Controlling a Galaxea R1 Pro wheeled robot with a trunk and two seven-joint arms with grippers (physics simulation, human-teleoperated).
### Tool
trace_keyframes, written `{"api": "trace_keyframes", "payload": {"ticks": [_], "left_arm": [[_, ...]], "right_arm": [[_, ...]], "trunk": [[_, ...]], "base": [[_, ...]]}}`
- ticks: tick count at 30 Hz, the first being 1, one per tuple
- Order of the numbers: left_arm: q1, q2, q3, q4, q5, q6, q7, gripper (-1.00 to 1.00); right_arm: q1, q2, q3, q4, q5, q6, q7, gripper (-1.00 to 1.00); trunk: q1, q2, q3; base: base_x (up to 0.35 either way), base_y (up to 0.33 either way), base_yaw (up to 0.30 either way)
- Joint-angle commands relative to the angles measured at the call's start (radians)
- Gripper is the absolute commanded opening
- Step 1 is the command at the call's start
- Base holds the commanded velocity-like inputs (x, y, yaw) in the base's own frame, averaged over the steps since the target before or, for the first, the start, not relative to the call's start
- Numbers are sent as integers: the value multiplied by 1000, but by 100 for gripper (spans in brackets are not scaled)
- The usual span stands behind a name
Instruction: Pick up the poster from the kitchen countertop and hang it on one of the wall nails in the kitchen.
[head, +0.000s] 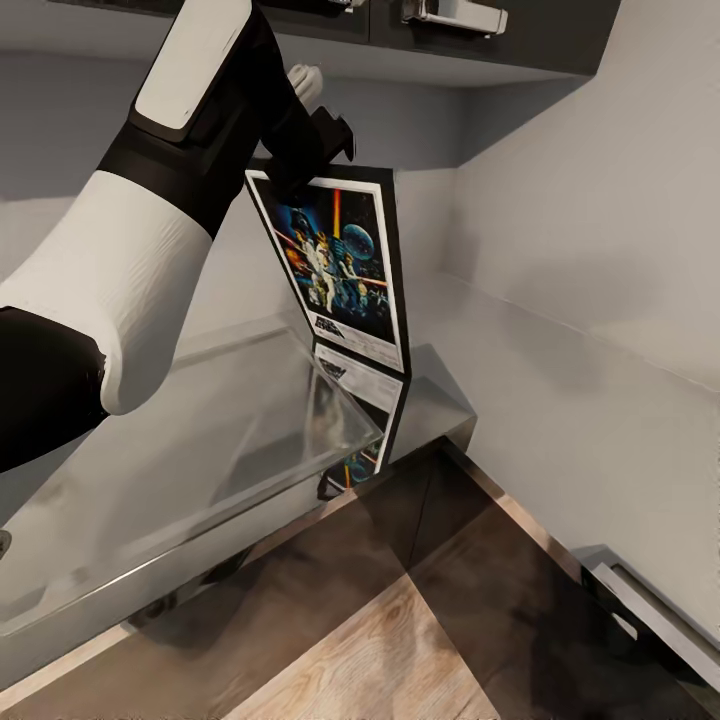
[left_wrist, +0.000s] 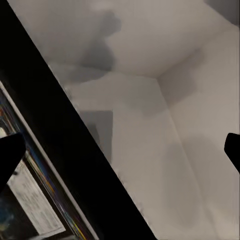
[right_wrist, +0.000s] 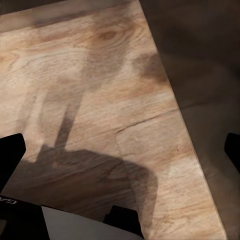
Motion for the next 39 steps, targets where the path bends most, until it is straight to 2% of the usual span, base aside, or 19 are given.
{"api": "trace_keyframes", "payload": {"ticks": [1, 4, 15, 39], "left_arm": [[-1, 0, -1, -1, 2, 7, 28, 100], [-1, 0, 1, -1, 2, 7, 56, 100], [-1, 0, 29, -2, 2, 7, 70, 100], [-1, 0, 34, 0, 2, 3, 80, 100]], "right_arm": [[0, -1, 8, 0, 1, -1, -9, 100], [0, -1, 8, 0, 1, -1, -9, 100], [-1, -1, 7, 0, 1, -1, -9, 100], [-1, -1, 7, 0, 1, 0, -9, 100]], "trunk": [[0, 0, -1], [0, 0, -1], [0, 0, -1], [0, 0, -1]], "base": [[-32, 0, 0], [-17, 0, 0], [-3, 0, 0], [0, 0, 0]]}}
